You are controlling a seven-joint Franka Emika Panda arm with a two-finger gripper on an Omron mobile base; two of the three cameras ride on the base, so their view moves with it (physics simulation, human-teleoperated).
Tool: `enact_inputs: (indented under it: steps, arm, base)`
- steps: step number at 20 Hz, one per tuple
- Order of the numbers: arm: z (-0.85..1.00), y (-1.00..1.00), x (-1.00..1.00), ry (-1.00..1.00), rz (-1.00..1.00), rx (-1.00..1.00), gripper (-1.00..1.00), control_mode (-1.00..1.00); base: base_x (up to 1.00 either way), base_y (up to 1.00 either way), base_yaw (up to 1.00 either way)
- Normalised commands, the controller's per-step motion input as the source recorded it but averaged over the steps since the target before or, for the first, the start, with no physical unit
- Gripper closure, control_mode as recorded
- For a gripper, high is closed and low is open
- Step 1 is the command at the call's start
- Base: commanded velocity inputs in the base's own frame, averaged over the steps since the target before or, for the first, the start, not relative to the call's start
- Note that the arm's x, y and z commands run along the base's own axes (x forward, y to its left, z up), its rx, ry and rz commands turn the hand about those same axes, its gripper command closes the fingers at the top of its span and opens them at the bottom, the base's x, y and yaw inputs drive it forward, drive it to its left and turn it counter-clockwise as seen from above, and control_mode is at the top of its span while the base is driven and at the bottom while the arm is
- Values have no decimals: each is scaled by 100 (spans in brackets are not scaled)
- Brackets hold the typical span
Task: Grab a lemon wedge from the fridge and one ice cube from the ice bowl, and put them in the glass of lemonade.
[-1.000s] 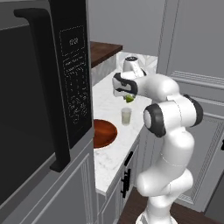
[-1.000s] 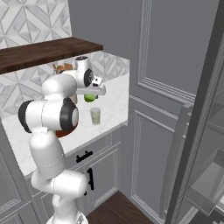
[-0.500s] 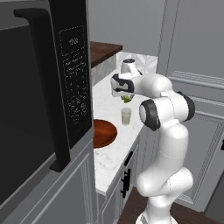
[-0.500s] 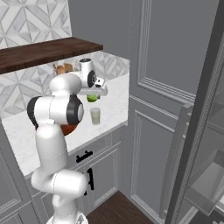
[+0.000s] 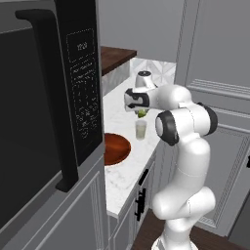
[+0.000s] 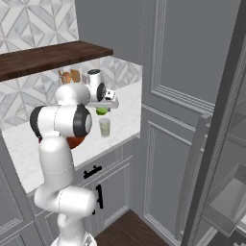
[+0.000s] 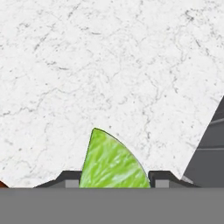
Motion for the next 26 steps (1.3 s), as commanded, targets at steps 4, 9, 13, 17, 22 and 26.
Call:
enact_inputs:
  steps: [4, 9, 13, 17, 22, 26]
  arm:
    - [-25, 0, 0, -5, 0, 0, 100, -100]
    - [-2, 0, -1, 0, 0, 0, 100, -100]
    - [0, 0, 0, 0, 0, 0, -100, -100]
    - [0, 0, 0, 0, 0, 0, -100, -100]
    - [0, 0, 0, 0, 0, 0, -100, -100]
    - [0, -1, 0, 0, 0, 0, -100, -100]
  base:
    - [0, 0, 0]
    - [0, 0, 0]
    - [0, 0, 0]
    - [0, 0, 0]
    - [0, 0, 0]
    - [0, 0, 0]
